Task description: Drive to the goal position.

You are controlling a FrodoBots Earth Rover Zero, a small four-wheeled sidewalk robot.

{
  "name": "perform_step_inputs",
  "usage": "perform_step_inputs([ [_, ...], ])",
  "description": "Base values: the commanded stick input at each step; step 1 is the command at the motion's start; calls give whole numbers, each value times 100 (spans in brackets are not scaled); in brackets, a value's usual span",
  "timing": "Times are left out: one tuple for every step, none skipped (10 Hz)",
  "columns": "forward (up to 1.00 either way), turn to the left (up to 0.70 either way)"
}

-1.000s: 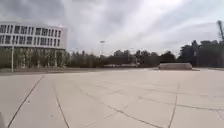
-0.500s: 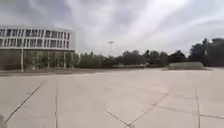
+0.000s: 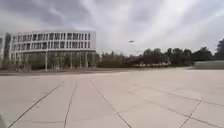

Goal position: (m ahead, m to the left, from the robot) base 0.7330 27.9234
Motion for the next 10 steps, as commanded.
perform_step_inputs([
  [70,35],
  [70,35],
  [70,35],
  [70,35],
  [70,35],
  [70,35],
  [70,35],
  [70,35],
  [70,35],
  [70,35],
])
